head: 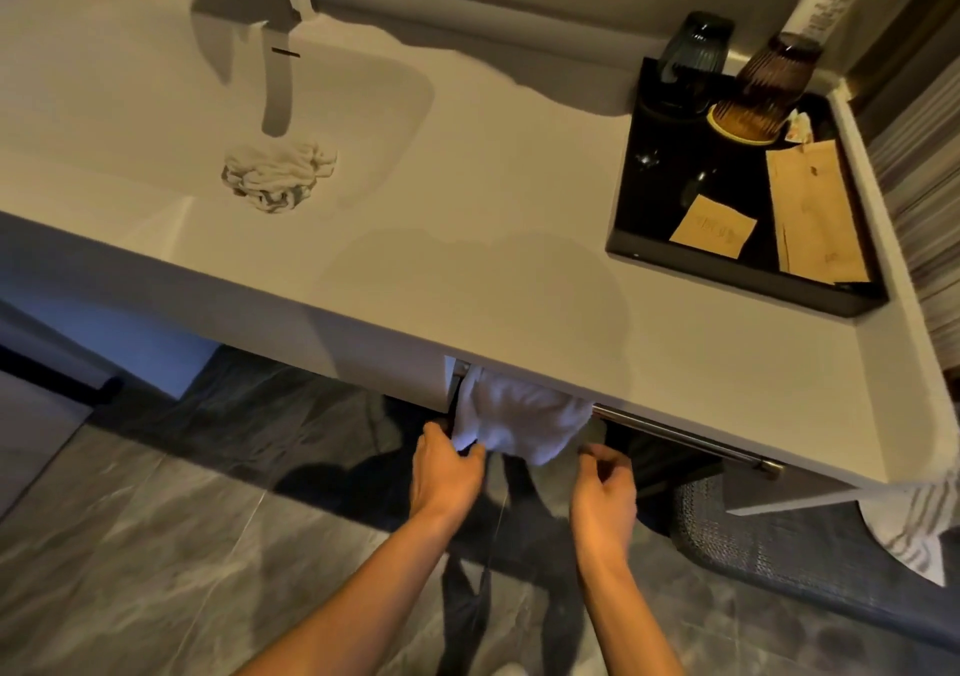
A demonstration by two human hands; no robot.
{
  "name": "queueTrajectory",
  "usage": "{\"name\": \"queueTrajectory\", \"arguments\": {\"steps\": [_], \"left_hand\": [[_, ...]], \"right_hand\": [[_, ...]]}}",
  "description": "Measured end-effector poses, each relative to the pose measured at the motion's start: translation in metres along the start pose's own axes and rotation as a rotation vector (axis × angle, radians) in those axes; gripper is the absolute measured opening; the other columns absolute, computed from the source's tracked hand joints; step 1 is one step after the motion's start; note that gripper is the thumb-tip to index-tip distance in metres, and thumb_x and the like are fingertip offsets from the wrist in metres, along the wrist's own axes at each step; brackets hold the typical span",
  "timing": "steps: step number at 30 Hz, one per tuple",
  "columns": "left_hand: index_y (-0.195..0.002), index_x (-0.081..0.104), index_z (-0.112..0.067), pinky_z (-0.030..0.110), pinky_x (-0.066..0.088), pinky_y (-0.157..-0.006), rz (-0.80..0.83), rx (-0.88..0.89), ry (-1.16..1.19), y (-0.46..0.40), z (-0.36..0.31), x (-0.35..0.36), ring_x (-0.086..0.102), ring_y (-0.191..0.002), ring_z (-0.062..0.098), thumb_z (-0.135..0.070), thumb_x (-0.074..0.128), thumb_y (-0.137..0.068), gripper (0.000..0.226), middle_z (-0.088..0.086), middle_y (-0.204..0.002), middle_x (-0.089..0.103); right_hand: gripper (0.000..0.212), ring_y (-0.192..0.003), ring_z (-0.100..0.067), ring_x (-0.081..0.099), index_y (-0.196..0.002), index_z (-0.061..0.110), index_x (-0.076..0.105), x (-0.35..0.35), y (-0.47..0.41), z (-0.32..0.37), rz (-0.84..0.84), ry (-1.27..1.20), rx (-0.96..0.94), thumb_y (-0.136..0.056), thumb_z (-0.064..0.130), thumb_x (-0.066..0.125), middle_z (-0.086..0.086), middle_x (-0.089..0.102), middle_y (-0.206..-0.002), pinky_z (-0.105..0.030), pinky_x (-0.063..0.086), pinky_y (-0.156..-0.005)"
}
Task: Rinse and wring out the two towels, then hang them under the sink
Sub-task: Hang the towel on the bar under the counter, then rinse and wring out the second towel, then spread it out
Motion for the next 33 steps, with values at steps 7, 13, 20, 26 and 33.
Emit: {"name": "queueTrajectory", "arguments": {"steps": [7,13,20,26,33], "left_hand": [[-0.069,0.059,-0.017,0.037,0.051,-0.075,0.244,0.144,-0.339,0.070,-0.059,-0.083,0.062,-0.077,0.026,-0.018,0.058,-0.089,0.021,0.010,-0.076,0.066],[-0.055,0.028,-0.018,0.039,0.021,-0.056,0.302,0.418,-0.494,0.114,-0.104,-0.185,0.021,-0.049,0.022,-0.013,0.049,-0.089,0.040,0.004,-0.052,0.028],[-0.074,0.064,-0.014,0.025,0.044,-0.057,0.114,0.433,-0.469,0.126,-0.134,-0.374,0.059,-0.064,0.020,-0.013,0.054,-0.088,0.018,0.006,-0.066,0.064],[-0.092,0.077,-0.002,0.043,0.060,-0.085,-0.034,0.411,-0.227,0.067,-0.145,-0.446,0.072,-0.087,0.029,-0.014,0.059,-0.090,0.021,0.015,-0.095,0.077],[-0.079,0.065,-0.010,0.046,0.054,-0.078,-0.026,0.429,-0.412,-0.053,-0.166,-0.448,0.069,-0.092,0.037,-0.022,0.053,-0.090,0.021,0.023,-0.095,0.074]], "right_hand": [[0.010,-0.095,-0.033,0.063,-0.095,0.013,0.062,-0.021,0.068,0.074,0.205,0.256,0.035,-0.095,0.016,0.052,-0.012,0.066,-0.091,-0.030,0.041,-0.074],[0.041,-0.061,-0.027,0.060,-0.047,0.016,0.052,0.000,0.147,0.168,0.410,0.364,-0.167,-0.088,0.008,0.048,-0.009,0.059,-0.055,-0.041,0.049,-0.063],[0.023,-0.072,-0.021,0.069,-0.085,0.007,0.070,0.078,0.229,0.303,0.484,0.238,-0.376,-0.092,0.012,0.048,-0.010,0.075,-0.079,-0.026,0.048,-0.057],[0.022,-0.071,-0.015,0.068,-0.093,0.005,0.070,0.158,0.219,0.349,0.542,0.300,-0.398,-0.091,0.016,0.051,-0.012,0.076,-0.083,-0.031,0.054,-0.067],[0.020,-0.071,-0.027,0.069,-0.080,0.005,0.070,0.289,0.141,0.361,0.603,0.292,-0.341,-0.085,0.013,0.053,-0.010,0.076,-0.075,-0.037,0.057,-0.066]]}}
Point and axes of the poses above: each hand's wrist, its own y-axis away from the middle knuckle, its own x-axis out of the palm, z = x × y, the point moved 3 cm from there along -y, towards the middle knuckle
